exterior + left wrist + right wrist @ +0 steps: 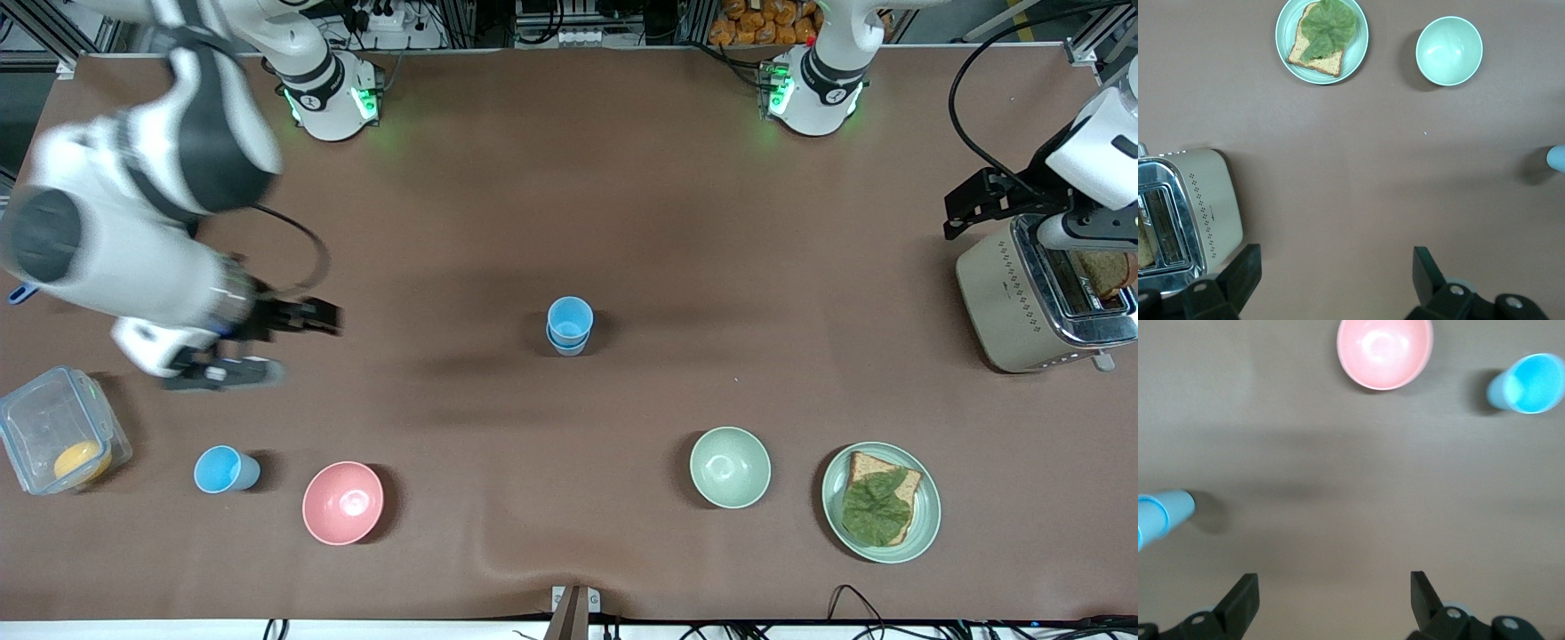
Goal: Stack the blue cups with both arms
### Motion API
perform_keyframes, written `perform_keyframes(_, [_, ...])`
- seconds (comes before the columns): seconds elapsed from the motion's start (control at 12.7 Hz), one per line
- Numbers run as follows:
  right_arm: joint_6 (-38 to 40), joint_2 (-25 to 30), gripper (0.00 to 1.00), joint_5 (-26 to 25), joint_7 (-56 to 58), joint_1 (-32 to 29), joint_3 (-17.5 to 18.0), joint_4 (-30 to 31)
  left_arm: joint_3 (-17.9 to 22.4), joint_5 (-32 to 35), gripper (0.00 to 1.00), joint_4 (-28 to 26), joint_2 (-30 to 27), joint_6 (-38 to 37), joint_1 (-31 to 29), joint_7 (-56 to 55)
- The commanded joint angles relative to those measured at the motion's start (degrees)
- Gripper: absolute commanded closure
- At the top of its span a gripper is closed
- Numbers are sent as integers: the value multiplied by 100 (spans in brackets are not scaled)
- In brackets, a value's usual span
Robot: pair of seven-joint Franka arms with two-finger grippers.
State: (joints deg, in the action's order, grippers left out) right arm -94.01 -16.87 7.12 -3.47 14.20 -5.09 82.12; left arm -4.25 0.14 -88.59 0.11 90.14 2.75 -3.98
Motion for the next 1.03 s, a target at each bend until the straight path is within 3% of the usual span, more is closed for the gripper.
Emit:
perform_keyframes(0.0, [144,1175,0,-350,259,-224,193,1068,-163,-76,0,34,-108,-22,68,-689])
perform_keyframes(0.16, [513,1396,0,-641,233,-408,411,999,-286,-84,0,35,-160,-197,15,-1042])
perform_keyframes(0.32, [1048,1511,0,-686,198,-1057,1060,780,-287,-84,0,8,-196,-312,6,-1070])
perform_keyframes(0.39, [1243,1546,0,-703,189,-1147,1141,701,-287,-93,0,-9,-204,-339,6,-1070])
perform_keyframes(0.55, [1297,1521,0,-791,215,-1174,1151,464,-287,-93,0,-237,-344,-330,-3,-1061])
perform_keyframes(0.95, [1332,1450,0,-871,276,-1271,1134,348,-287,-5,0,-45,-196,-268,15,-904])
